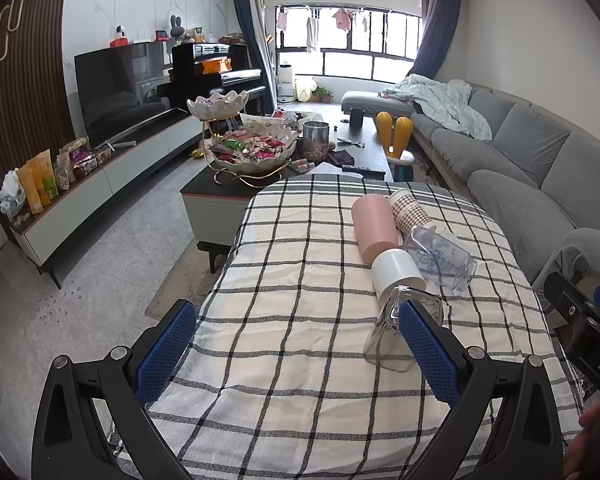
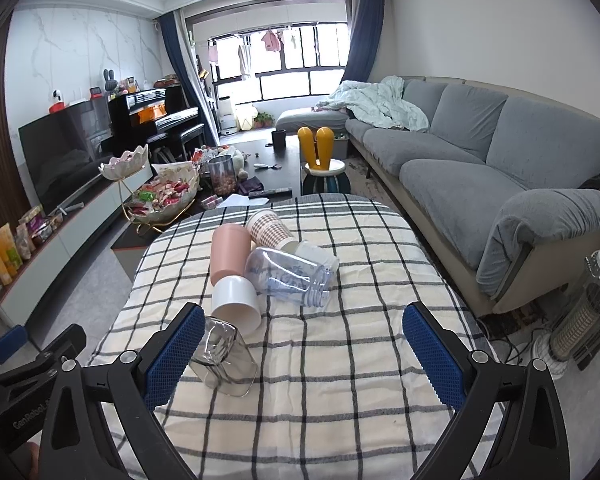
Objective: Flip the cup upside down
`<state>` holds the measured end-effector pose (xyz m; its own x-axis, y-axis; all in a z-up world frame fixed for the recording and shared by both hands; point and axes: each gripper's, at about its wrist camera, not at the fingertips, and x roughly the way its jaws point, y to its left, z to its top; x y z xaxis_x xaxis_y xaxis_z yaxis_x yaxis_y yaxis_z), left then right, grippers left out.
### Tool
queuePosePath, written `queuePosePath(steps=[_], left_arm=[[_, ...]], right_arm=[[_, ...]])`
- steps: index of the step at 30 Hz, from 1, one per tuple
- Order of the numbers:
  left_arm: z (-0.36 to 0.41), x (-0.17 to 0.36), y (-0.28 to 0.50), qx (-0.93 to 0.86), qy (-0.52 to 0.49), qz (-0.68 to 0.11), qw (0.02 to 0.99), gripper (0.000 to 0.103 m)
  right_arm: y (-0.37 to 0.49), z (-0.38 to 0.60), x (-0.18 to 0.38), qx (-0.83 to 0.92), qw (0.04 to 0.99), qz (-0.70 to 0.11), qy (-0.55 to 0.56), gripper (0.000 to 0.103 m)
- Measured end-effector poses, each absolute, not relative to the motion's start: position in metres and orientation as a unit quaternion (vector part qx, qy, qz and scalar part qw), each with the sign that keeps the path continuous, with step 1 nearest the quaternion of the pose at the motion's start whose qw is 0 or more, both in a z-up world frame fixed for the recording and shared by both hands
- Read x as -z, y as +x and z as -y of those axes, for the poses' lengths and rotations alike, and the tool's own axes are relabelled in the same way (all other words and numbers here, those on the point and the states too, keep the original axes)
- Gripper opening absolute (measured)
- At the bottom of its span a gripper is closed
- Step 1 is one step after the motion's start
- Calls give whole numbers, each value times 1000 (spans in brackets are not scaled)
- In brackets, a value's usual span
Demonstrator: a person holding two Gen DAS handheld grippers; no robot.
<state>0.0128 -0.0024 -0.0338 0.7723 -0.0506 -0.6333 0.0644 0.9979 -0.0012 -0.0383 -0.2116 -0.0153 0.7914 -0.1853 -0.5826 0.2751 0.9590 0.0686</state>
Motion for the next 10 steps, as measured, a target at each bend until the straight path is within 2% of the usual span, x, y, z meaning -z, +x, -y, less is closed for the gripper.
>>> queuePosePath(steps=[10], left_arm=[[9, 37, 13, 31, 13, -338, 941, 103]], right_arm=[[-38, 212, 15, 122, 943, -299, 74, 100]])
